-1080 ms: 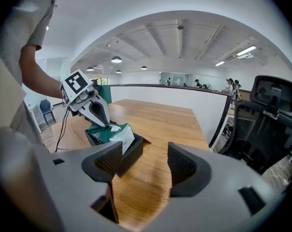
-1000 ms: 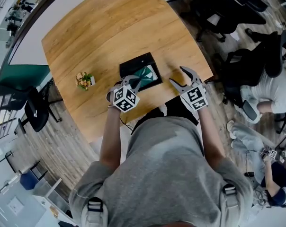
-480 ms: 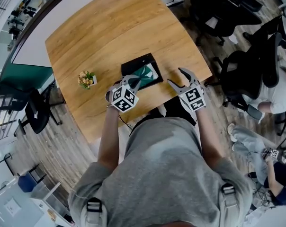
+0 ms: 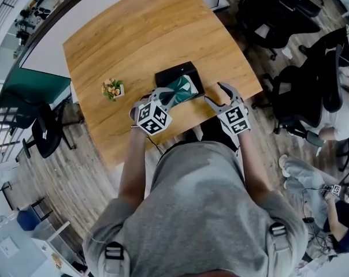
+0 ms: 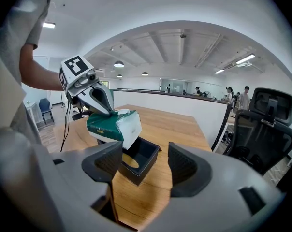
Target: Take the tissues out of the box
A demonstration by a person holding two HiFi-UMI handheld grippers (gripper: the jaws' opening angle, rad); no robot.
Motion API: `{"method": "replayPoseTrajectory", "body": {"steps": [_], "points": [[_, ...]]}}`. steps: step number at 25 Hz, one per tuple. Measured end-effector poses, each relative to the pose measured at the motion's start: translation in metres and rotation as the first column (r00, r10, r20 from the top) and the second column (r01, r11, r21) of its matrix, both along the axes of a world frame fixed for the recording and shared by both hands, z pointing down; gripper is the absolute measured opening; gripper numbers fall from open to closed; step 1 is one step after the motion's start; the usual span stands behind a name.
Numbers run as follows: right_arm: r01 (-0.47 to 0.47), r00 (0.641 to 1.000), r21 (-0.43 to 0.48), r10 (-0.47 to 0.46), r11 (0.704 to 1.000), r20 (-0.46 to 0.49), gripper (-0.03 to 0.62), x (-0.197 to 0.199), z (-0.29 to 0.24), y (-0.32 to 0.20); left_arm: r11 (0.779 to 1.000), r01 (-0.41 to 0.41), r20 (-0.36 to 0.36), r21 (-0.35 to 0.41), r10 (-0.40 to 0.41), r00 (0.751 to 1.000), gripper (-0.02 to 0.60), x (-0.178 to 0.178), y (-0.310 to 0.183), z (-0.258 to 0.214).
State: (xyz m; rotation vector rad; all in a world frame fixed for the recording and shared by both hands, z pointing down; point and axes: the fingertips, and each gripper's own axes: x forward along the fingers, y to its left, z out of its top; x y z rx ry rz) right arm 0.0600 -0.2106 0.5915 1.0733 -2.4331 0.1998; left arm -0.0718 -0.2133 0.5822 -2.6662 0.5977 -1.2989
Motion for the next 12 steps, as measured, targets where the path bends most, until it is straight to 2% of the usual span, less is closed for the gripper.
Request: {"method": "replayPoseTrajectory", "body": {"steps": [12], "points": [[0.012,1.0,0.024,-0.012,1.0,-0.004,0.293,-0.017,-0.005,0.024,0.996,-0.003,0.013,0.086,0.001,1.0,0.021,-0.019,0.029,-0.034]]}}
